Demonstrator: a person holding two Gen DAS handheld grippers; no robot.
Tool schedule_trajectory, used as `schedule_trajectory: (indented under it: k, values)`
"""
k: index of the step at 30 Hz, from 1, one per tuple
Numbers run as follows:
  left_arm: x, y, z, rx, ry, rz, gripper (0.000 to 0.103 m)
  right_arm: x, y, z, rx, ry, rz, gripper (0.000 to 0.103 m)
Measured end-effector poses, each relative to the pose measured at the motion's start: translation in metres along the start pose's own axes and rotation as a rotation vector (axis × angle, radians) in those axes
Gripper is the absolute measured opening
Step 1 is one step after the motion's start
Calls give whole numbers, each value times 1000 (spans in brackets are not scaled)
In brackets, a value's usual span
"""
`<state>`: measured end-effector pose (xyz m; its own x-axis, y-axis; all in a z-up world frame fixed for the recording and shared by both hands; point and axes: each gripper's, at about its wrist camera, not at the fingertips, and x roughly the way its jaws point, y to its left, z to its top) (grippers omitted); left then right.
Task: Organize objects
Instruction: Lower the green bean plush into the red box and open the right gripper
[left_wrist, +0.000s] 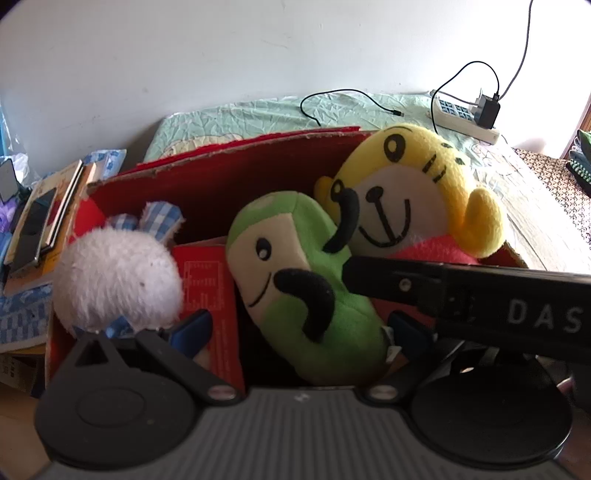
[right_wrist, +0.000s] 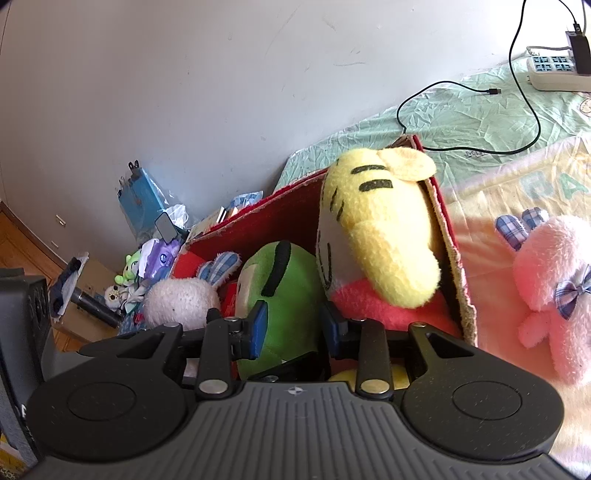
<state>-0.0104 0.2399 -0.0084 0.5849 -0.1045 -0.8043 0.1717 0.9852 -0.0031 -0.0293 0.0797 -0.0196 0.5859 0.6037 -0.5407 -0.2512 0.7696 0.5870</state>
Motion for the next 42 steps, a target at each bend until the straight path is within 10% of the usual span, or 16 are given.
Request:
schedule_trajectory:
  k: [42]
  values:
    - [-70, -39, -15, -78, -99, 204, 100, -89, -10, -9, -63, -144, 167, 45]
